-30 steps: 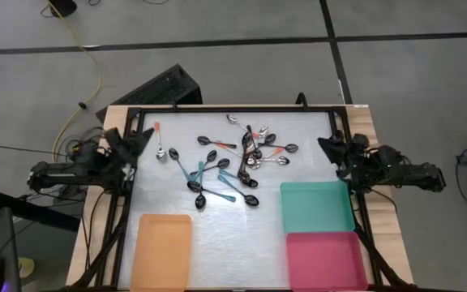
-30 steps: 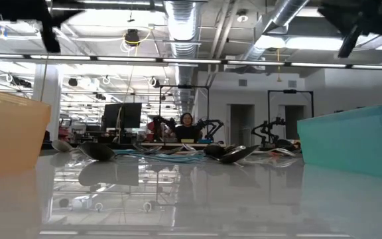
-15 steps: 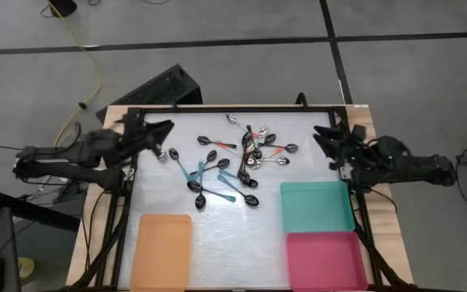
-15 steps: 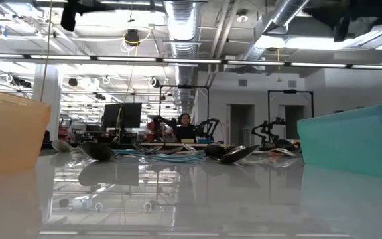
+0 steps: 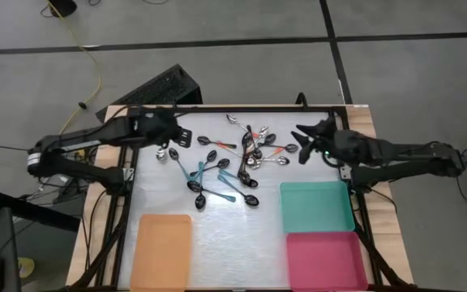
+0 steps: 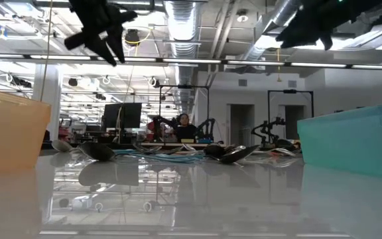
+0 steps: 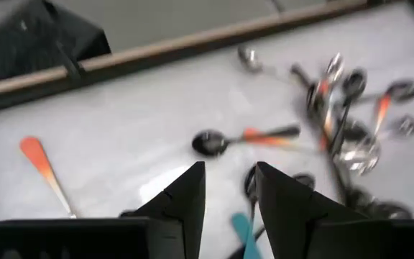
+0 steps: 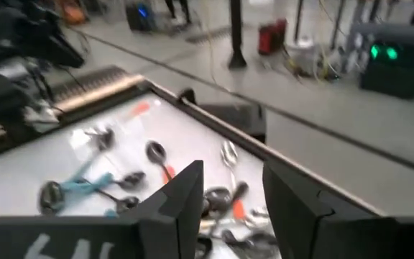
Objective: Sort silverware by color (type)
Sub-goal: Put the orange spoon into the blue bin
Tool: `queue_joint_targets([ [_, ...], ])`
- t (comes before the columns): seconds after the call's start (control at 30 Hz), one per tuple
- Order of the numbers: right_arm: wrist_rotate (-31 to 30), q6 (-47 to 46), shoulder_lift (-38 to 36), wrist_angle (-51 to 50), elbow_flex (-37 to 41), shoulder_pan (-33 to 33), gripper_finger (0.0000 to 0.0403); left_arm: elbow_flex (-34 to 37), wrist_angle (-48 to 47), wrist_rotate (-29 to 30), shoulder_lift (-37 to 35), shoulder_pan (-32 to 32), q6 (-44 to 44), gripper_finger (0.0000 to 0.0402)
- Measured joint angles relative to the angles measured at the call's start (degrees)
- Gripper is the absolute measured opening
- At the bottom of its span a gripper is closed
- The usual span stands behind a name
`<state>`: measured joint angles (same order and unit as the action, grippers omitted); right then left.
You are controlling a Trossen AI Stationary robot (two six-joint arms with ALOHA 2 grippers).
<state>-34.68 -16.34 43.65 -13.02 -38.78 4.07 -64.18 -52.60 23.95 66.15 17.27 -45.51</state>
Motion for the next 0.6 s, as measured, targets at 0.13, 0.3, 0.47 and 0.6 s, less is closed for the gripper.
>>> queue_joint_targets([
  [0.13,3.1,-3.6,5.5,-4.3,-2.0,2.4,0.0152,0.0,-0.5,-2.4,2.4,2.5,2.3,0.0107],
  [0.3,10.2,-5.8,11.6,-6.2,-3.7,4.8,0.0146,0.1,-0.9,-5.7,2.1,7.1,4.7,0.0107],
  [0.47,11.1,-6.8,16.6,-5.2,-4.0,5.5,0.0144,4.0,-0.4,-6.0,0.7,13.5,2.0,0.0107],
  [0.6,11.2,-7.5,19.3,-3.4,-4.0,5.5,0.0143,8.3,0.8,-6.0,0.5,17.0,-2.0,0.0107],
])
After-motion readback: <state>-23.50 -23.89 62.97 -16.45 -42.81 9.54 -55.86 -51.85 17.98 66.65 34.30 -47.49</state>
